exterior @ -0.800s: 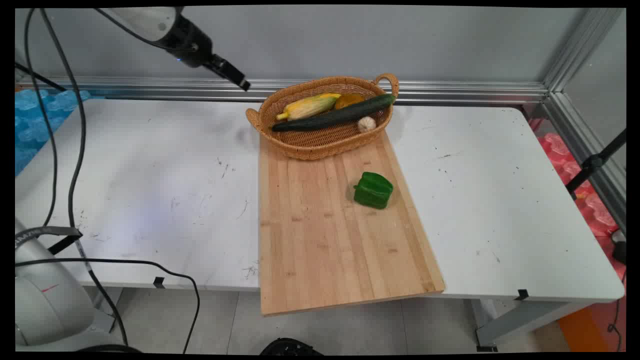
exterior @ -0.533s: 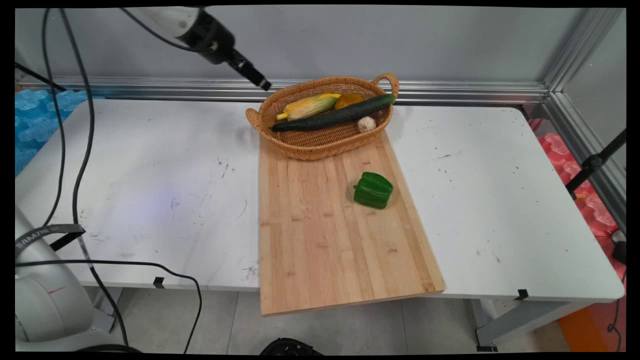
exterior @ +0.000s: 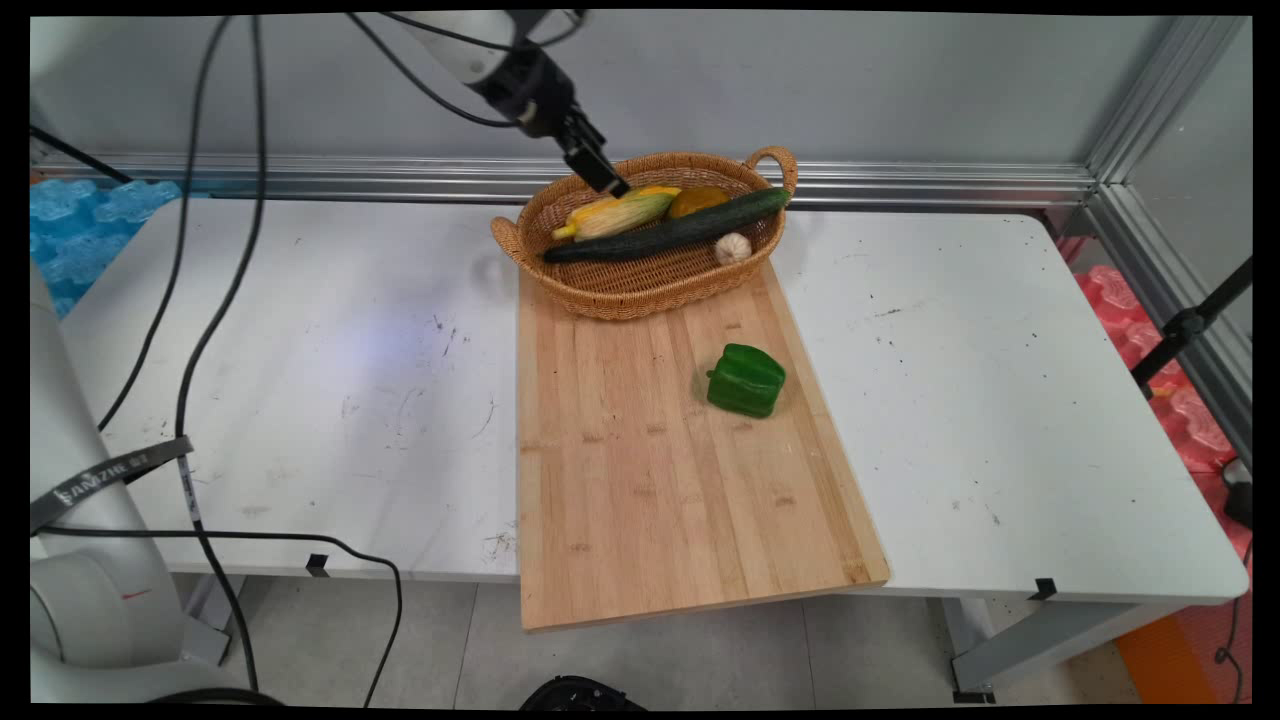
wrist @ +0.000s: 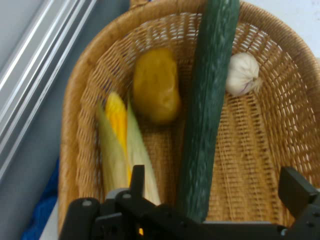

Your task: Pick up the cucumber from the vegetable basket

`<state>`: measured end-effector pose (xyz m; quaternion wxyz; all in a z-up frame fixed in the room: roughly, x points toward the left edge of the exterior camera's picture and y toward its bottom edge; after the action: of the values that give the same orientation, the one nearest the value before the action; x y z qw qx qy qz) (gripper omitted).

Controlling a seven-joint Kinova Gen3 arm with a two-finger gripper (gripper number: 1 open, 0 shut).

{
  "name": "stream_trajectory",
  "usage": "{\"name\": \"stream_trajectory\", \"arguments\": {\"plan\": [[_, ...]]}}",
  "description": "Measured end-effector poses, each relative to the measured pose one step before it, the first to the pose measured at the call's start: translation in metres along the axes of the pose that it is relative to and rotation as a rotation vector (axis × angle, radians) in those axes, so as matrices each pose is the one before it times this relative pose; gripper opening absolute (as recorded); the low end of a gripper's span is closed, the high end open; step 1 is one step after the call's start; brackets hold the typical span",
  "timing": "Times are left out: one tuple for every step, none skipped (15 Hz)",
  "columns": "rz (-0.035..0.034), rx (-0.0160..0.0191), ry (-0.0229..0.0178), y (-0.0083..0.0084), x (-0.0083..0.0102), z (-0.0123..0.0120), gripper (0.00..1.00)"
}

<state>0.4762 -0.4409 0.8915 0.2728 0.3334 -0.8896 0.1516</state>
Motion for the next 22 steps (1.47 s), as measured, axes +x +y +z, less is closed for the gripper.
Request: {"name": "stream_trajectory", "arguments": {"plan": [[0.02017, -0.00184, -0.00362, 0.00105, 0.00517, 0.00981, 1.0], [0.01149, -0.00071, -0.00322, 0.0006, 0.00294, 0.00647, 1.0], [0.01828, -0.00203, -0.00701, 0.001, 0.00431, 0.01109, 1.0], [0.01475, -0.00246, -0.00676, 0.00095, 0.00331, 0.0092, 1.0], [0.01729, -0.00402, -0.01128, 0.00135, 0.00328, 0.01194, 1.0], [0.00805, -0.0022, -0.00598, 0.00063, 0.00145, 0.00575, 1.0], [0.01175, -0.00316, -0.00939, 0.00087, 0.00203, 0.00829, 1.0], [0.01191, -0.00376, -0.01103, 0.00088, 0.0017, 0.00901, 1.0], [0.01051, -0.00306, -0.0109, 0.00071, 0.00147, 0.00844, 1.0], [0.00783, -0.00052, -0.00922, 0.00026, 0.00088, 0.00651, 1.0], [0.00556, 0.00003, -0.00618, 0.0001, 0.00095, 0.0044, 1.0], [0.0063, 0.00256, -0.00955, -0.00025, 0.00077, 0.00591, 1.0], [0.00333, 0.00149, -0.00596, -0.00012, 0.00052, 0.00374, 1.0], [0.00367, 0.00203, -0.00861, -0.00015, 0.00035, 0.00513, 1.0], [0.00337, 0.00018, -0.00506, 0.00003, 0.0008, 0.00346, 1.0], [0.00522, -0.00083, -0.0068, 0.0002, 0.00072, 0.00458, 1.0], [0.00461, -0.00092, -0.00536, 0.00018, 0.00037, 0.00339, 1.0], [0.00467, -0.00171, -0.00501, 0.0003, 0.0004, 0.00306, 1.0], [0.00364, -0.00129, -0.00385, 0.00019, 0.00024, 0.00228, 1.0], [0.0057, -0.00257, -0.00569, 0.00037, 0.00044, 0.00359, 0.0], [0.00529, -0.00207, -0.00311, 0.00014, 0.00059, 0.00235, 0.0], [0.00633, -0.00237, -0.00229, 0.00009, 0.0009, 0.00206, 0.0]]}}
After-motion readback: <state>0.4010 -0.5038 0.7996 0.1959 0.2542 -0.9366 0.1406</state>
